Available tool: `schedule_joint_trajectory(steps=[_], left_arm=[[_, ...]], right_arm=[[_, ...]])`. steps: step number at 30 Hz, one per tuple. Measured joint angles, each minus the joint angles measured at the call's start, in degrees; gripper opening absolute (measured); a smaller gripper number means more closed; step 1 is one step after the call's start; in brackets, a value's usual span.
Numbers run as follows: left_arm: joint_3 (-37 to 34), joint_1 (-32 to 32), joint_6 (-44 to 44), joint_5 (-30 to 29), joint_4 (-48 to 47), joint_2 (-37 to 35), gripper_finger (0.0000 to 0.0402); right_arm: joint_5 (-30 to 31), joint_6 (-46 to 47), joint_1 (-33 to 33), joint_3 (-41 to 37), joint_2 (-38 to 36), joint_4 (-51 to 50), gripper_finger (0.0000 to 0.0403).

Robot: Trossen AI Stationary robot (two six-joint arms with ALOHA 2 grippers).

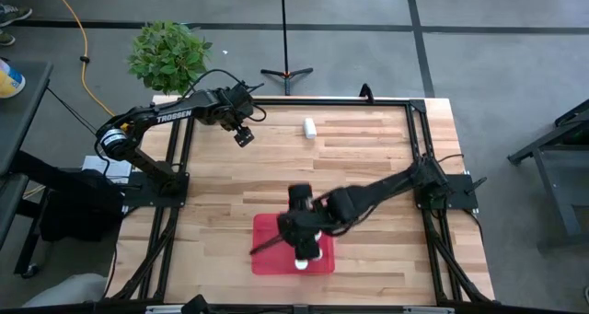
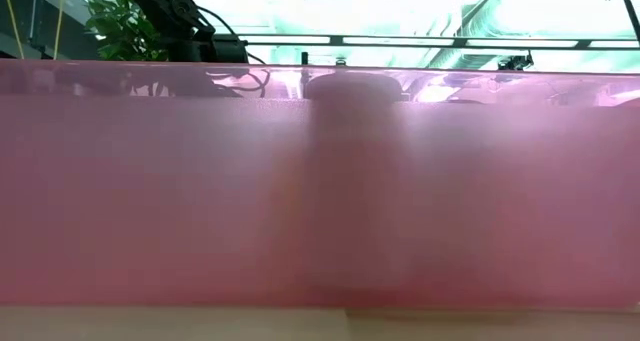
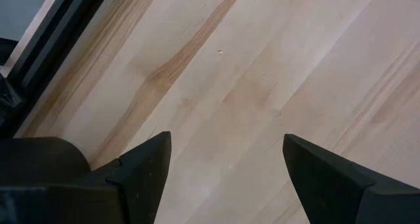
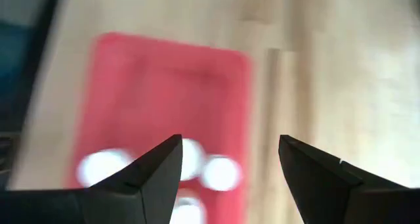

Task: Pick and place pill bottles into a basket
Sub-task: Put the white medicine bottle into the red bin

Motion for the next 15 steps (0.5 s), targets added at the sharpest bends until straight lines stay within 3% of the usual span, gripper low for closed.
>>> schedule_joint_trajectory(steps=[7, 15], left_arm=[[0.0, 0.0, -0.1, 0.0, 0.6, 0.0, 0.0326], [0.0, 0.0, -0.1, 0.0, 0.8, 0.0, 0.0326]], right_arm=[[7.8, 0.1, -8.1, 4.1, 0.0, -6.9, 0.0243], [6.7, 5.2, -20.6, 4.1, 0.0, -12.3, 0.0243]])
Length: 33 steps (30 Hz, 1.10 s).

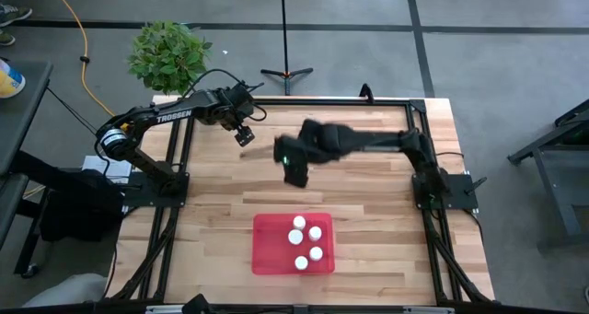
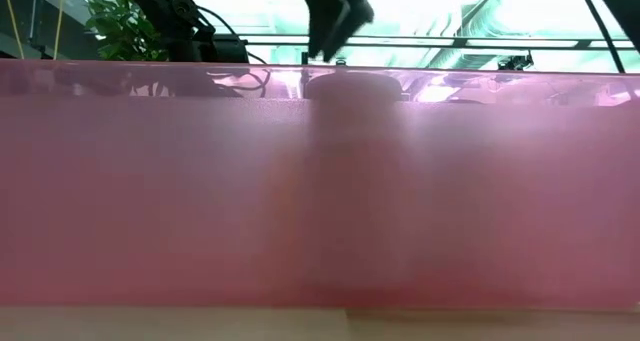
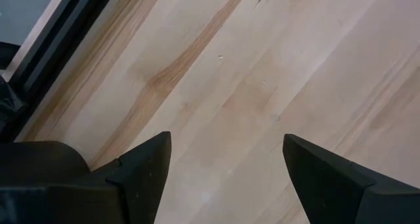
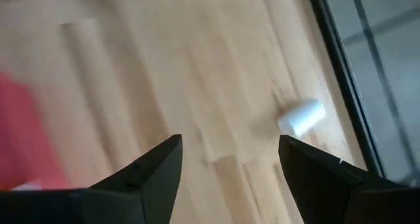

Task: Pick and place pill bottles into a basket
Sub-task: Put the white medicine bottle into the red bin

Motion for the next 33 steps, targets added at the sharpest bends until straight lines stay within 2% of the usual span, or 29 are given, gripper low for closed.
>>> schedule_joint_trajectory(steps=[7, 14, 21, 25, 33], left_arm=[[0.0, 0.0, 0.1, 0.0, 0.0, 0.0, 0.0326], [0.0, 0.0, 0.3, 0.0, -0.2, 0.0, 0.0326], [0.0, 0.0, 0.3, 0.0, -0.6, 0.0, 0.0326], [0.0, 0.0, 0.3, 0.0, -0.8, 0.0, 0.0326], [0.0, 0.0, 0.3, 0.0, -0.9, 0.0, 0.0326]], right_arm=[[-6.4, 2.7, -10.7, 0.0, 0.0, -1.5, 0.0243], [-11.5, 4.9, -18.3, 0.0, 0.0, -1.2, 0.0243], [-13.1, 5.9, -22.0, -0.9, 0.0, 1.2, 0.0243], [-12.1, 8.6, -23.2, -3.4, 0.0, 3.4, 0.0243], [-14.0, 11.5, -26.7, -10.4, 0.1, 5.6, 0.0243]])
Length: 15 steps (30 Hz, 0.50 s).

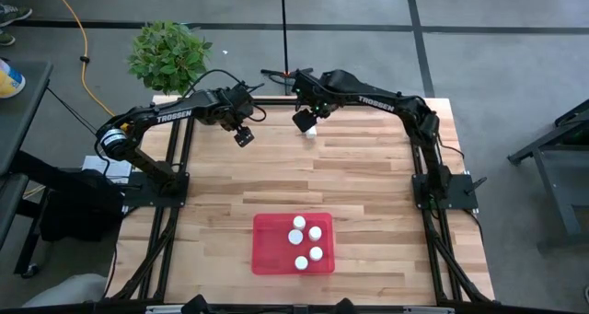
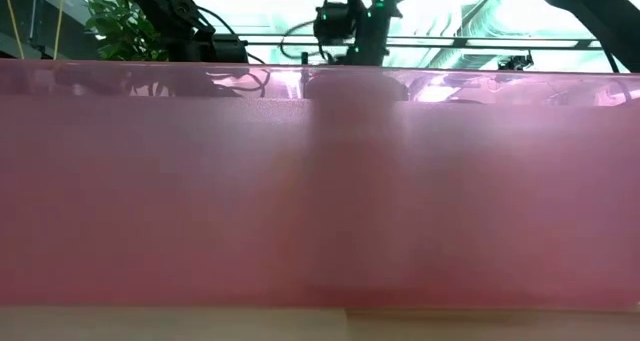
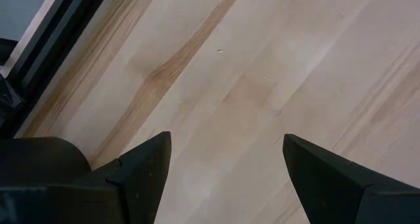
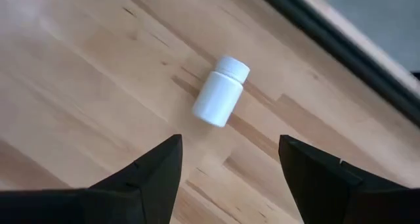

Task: Pick and place pill bottles into a basket
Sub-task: Put the white medicine bottle into the red bin

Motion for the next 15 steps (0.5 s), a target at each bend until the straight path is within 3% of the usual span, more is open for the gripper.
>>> schedule_joint_trajectory(steps=[7, 15], left_arm=[[0.0, 0.0, -0.2, 0.0, 0.0, 0.0, 0.0326], [0.0, 0.0, -0.4, 0.0, -0.5, 0.0, 0.0326]], right_arm=[[-3.5, -0.8, -1.8, -5.5, 0.1, 5.1, 0.0252], [-6.8, -1.5, -2.4, -8.0, 0.1, 9.0, 0.0317]])
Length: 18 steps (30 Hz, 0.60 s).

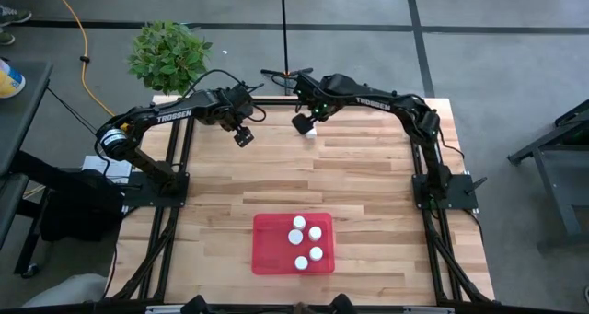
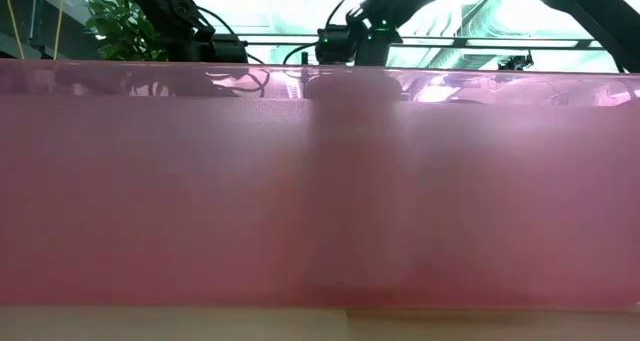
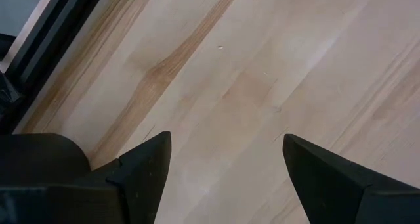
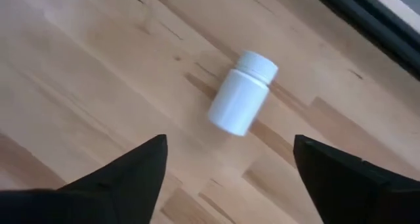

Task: Pick and place pill bottles into a basket
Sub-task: Put the white medicine bottle into the red bin

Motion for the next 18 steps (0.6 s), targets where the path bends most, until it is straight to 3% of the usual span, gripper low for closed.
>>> schedule_joint_trajectory(steps=[5, 18], left_arm=[[0.0, 0.0, 0.0, 0.0, 0.0, 0.0, 0.0326], [0.0, 0.0, -0.7, 0.0, 0.0, 0.0, 0.0326]], right_arm=[[-2.2, 2.7, -0.7, -1.7, 0.0, 1.9, 0.0341], [-4.3, 8.0, -1.5, -2.5, 0.3, 4.6, 0.0344]])
